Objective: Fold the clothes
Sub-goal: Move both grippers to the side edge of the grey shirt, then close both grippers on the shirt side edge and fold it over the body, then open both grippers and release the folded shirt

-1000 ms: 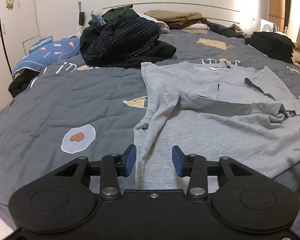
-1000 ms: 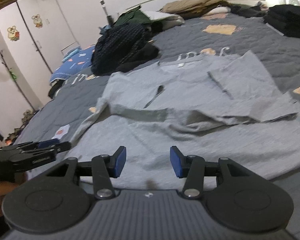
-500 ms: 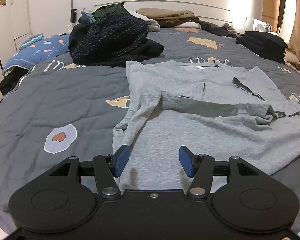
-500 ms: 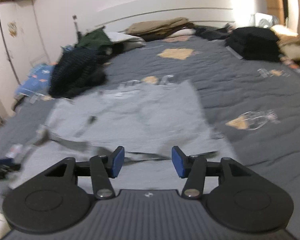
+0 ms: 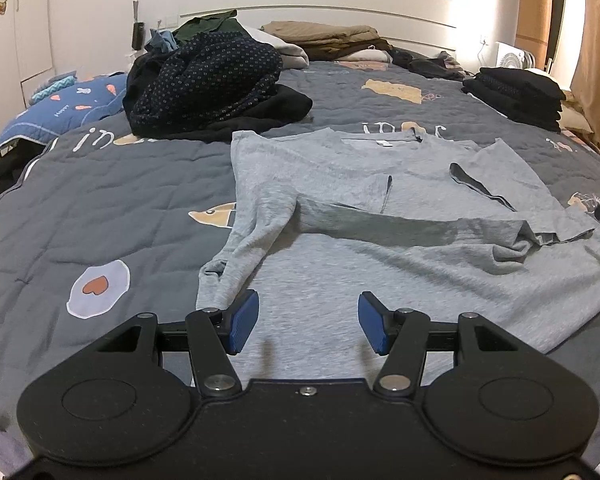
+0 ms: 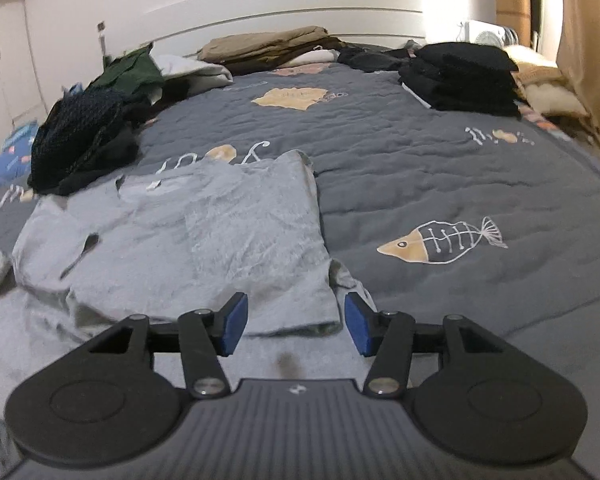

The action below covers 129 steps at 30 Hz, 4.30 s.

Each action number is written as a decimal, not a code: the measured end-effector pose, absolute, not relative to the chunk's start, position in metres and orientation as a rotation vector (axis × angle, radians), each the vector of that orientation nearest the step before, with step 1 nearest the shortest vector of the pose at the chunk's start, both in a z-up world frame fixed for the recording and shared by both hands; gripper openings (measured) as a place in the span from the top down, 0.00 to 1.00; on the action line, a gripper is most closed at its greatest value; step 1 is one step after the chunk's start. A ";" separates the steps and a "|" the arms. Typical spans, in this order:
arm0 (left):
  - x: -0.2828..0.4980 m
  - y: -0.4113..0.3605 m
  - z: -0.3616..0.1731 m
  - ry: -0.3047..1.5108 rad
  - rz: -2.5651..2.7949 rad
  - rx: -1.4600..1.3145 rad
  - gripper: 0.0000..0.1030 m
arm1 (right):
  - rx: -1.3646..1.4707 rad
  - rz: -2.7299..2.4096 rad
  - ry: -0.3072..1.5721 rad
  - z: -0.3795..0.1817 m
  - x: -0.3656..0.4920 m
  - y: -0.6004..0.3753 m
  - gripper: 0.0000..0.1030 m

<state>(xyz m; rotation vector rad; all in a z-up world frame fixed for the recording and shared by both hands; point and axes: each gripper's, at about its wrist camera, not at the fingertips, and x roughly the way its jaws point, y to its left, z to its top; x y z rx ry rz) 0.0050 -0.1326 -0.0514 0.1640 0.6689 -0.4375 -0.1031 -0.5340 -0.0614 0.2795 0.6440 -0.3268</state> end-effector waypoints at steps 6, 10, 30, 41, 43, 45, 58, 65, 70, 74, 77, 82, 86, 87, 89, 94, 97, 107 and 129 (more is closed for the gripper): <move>0.011 -0.130 -0.054 0.683 -0.401 0.154 0.46 | 0.336 -0.347 0.701 -0.081 -0.086 -0.547 0.49; 0.010 -0.131 -0.055 0.684 -0.399 0.162 0.46 | 0.388 -0.357 0.706 -0.086 -0.079 -0.554 0.49; 0.034 -0.128 -0.050 0.580 -0.323 0.238 0.45 | 0.597 -0.414 0.739 -0.096 -0.062 -0.568 0.49; 0.073 -0.171 -0.068 0.532 -0.384 0.360 0.45 | 0.612 -0.410 0.753 -0.096 -0.059 -0.570 0.49; 0.080 -0.173 -0.073 0.548 -0.379 0.354 0.45 | 0.614 -0.408 0.752 -0.095 -0.060 -0.570 0.49; 0.084 -0.174 -0.076 0.562 -0.378 0.343 0.46 | 0.619 -0.405 0.751 -0.095 -0.060 -0.571 0.49; 0.102 -0.162 -0.071 0.609 -0.368 0.244 0.93 | 0.760 -0.366 0.684 -0.092 -0.067 -0.582 0.91; 0.103 -0.143 -0.052 0.573 -0.342 0.161 0.94 | 0.864 -0.324 0.570 -0.078 -0.077 -0.588 0.93; 0.103 -0.137 -0.037 0.542 -0.348 0.124 0.94 | 0.915 -0.287 0.511 -0.063 -0.078 -0.594 0.94; 0.109 -0.134 -0.023 0.511 -0.343 0.106 0.94 | 0.917 -0.269 0.483 -0.051 -0.072 -0.599 0.94; 0.121 -0.130 -0.012 0.488 -0.339 0.100 0.94 | 0.911 -0.266 0.463 -0.040 -0.061 -0.608 0.94; 0.146 -0.134 0.002 0.455 -0.350 0.134 0.94 | 0.900 -0.256 0.437 -0.022 -0.034 -0.624 0.94; 0.176 -0.145 0.003 0.449 -0.344 0.175 0.94 | 0.862 -0.268 0.451 -0.017 0.007 -0.630 0.94; 0.183 -0.148 0.002 0.449 -0.340 0.187 0.94 | 0.856 -0.272 0.456 -0.017 0.017 -0.631 0.94; 0.198 -0.153 0.000 0.451 -0.334 0.208 0.94 | 0.839 -0.280 0.466 -0.019 0.038 -0.634 0.94; 0.238 -0.165 -0.004 0.463 -0.329 0.243 0.94 | 0.802 -0.311 0.478 -0.024 0.087 -0.642 0.94; 0.257 -0.173 -0.008 0.468 -0.328 0.261 0.94 | 0.772 -0.336 0.486 -0.032 0.115 -0.647 0.94; 0.297 -0.189 -0.055 0.577 -0.298 0.286 0.92 | 0.558 -0.393 0.520 -0.076 0.161 -0.640 0.86; 0.133 -0.136 -0.008 0.625 -0.416 -0.062 0.67 | 0.491 -0.309 0.527 -0.024 0.010 -0.557 0.44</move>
